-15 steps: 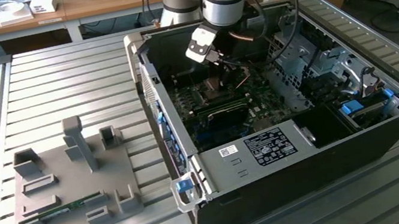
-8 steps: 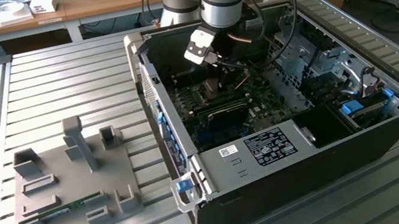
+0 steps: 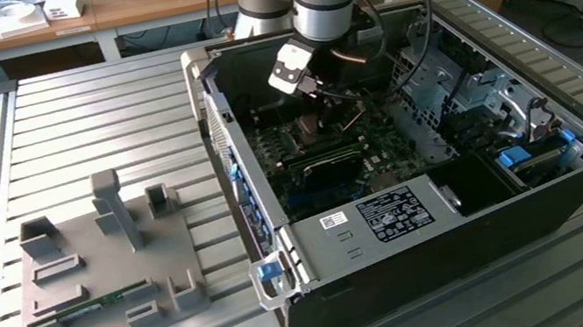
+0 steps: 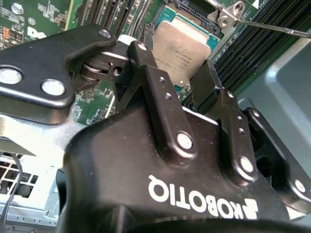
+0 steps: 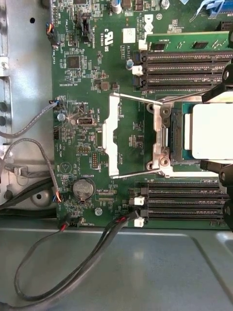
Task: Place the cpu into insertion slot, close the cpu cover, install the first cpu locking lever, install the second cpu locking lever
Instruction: 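Place the cpu into insertion slot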
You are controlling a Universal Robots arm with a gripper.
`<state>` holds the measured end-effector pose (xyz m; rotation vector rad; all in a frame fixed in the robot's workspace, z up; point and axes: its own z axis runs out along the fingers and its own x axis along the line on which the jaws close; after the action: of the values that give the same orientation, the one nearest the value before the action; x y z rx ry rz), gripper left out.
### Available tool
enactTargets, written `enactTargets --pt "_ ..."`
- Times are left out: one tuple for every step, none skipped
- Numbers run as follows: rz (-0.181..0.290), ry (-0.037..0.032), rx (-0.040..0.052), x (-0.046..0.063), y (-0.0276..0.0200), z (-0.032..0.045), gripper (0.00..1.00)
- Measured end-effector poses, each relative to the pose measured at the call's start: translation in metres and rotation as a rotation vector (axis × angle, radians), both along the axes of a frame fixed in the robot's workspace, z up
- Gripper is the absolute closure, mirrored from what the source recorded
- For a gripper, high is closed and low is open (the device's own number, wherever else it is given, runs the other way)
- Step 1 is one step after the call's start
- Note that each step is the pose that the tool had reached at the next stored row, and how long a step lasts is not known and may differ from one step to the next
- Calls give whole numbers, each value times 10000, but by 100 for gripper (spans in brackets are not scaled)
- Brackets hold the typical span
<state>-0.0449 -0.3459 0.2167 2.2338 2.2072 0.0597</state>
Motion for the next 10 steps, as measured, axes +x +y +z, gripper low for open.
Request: enactTargets --pt "0 4 -1 1 2 -9 46" --pt "-1 7 -2 1 3 -19 46" --pt "-1 10 -2 1 4 -30 46" --pt "-1 14 -2 1 5 -40 46" --pt "-2 20 -2 1 6 -49 46" --pt "-1 26 -1 3 6 -60 46" --pt "0 34 -1 6 7 -67 46" --pt "-2 42 -1 7 9 -75 46" --pt "-2 46 -1 7 9 -80 46" --pt "-3 48 -3 7 8 -81 46"
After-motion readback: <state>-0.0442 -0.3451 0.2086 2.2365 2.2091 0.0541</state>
